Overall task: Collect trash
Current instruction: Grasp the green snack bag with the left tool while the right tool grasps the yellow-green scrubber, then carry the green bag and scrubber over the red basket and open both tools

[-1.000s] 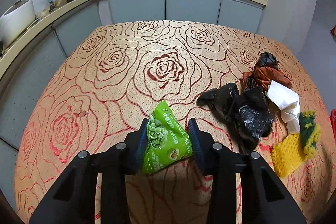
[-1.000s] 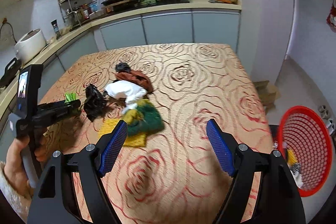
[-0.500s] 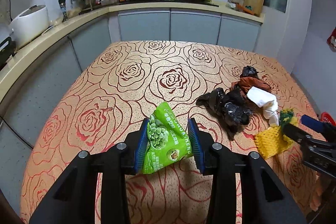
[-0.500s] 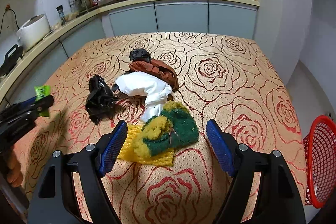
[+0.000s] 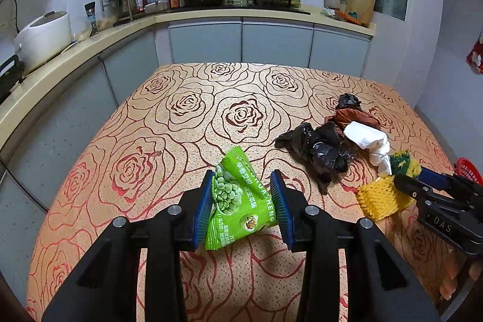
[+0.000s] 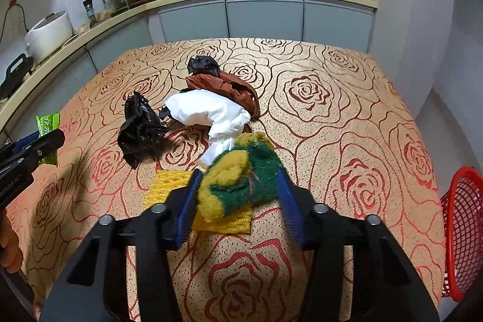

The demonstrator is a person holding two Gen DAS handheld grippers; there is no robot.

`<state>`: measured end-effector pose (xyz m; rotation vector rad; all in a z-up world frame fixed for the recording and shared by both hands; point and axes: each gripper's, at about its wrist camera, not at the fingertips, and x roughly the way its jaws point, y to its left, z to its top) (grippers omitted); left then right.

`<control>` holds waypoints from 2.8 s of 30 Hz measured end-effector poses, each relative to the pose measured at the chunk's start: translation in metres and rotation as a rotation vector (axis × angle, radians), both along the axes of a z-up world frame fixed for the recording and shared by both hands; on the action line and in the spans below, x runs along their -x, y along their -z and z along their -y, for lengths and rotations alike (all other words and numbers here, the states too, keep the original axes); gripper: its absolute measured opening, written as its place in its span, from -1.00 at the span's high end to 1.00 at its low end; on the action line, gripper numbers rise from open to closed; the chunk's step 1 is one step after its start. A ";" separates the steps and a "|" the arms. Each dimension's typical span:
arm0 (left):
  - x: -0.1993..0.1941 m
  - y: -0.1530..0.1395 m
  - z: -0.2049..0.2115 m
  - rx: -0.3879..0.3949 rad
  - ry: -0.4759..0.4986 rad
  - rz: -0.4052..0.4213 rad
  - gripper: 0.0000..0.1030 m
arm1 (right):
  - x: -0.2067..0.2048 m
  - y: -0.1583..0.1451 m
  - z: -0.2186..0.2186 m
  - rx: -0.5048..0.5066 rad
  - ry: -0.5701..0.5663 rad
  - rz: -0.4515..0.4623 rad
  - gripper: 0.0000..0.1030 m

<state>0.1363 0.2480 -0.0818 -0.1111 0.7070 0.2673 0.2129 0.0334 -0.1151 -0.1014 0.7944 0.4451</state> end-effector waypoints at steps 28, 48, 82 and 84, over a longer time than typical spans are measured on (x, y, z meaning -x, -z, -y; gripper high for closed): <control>0.026 -0.050 0.042 -0.078 0.048 0.136 0.29 | 0.040 -0.078 0.061 -0.130 0.065 0.168 0.50; 0.012 -0.080 0.125 -0.071 0.215 0.206 0.29 | 0.063 -0.105 0.159 -0.125 0.230 0.244 0.50; -0.077 -0.022 0.370 0.144 0.744 0.033 0.29 | 0.064 -0.051 0.332 -0.047 0.568 0.132 0.50; -0.081 -0.017 0.379 0.135 0.756 0.018 0.29 | 0.060 -0.045 0.334 -0.043 0.571 0.116 0.50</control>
